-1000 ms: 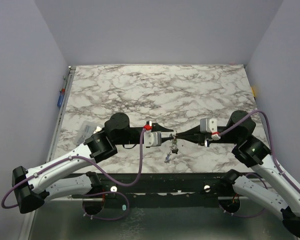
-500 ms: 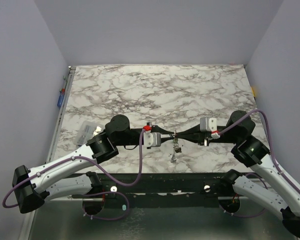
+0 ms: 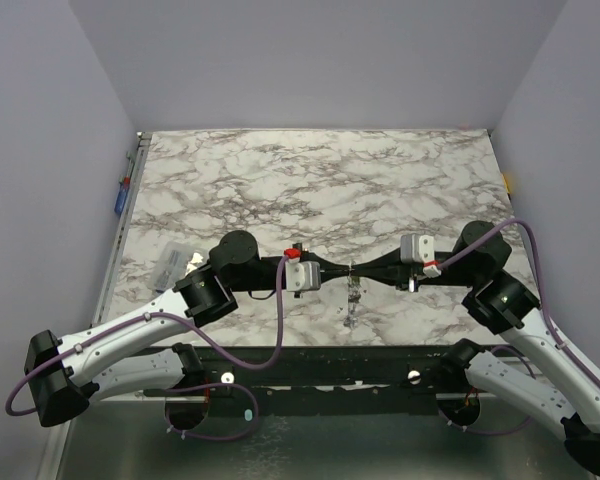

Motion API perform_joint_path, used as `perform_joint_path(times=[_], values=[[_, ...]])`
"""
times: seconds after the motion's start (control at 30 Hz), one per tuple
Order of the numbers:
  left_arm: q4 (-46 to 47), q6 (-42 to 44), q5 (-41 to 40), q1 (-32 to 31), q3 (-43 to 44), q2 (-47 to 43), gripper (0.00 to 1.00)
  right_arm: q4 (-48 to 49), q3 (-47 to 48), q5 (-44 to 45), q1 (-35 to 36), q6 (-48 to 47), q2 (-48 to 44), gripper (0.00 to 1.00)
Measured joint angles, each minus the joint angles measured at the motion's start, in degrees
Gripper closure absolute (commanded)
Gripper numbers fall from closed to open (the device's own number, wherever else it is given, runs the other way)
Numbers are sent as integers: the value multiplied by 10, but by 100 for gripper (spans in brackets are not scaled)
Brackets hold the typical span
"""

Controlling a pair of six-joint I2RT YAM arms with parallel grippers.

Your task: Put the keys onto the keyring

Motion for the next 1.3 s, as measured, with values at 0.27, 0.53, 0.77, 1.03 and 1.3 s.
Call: perform_joint_path(times=[0.27,0.53,0.77,1.03,1.3], values=[[5,-20,-5,2,0,7,100,-3,-1,0,-4,0,4,99],[-22,-26,-17,2,13,15,100,-17,-1,9,-4,-10,4,86],[-56,-21,-33,0,23,21,100,-42,1,20,-3,-26,6,71],[-92,-7,-61,0,33,31,100,-139,61,59,-2,-67,13,61],[-102,-1,-85,0,41,50,100,-227,105,101,-2,-88,37,55]])
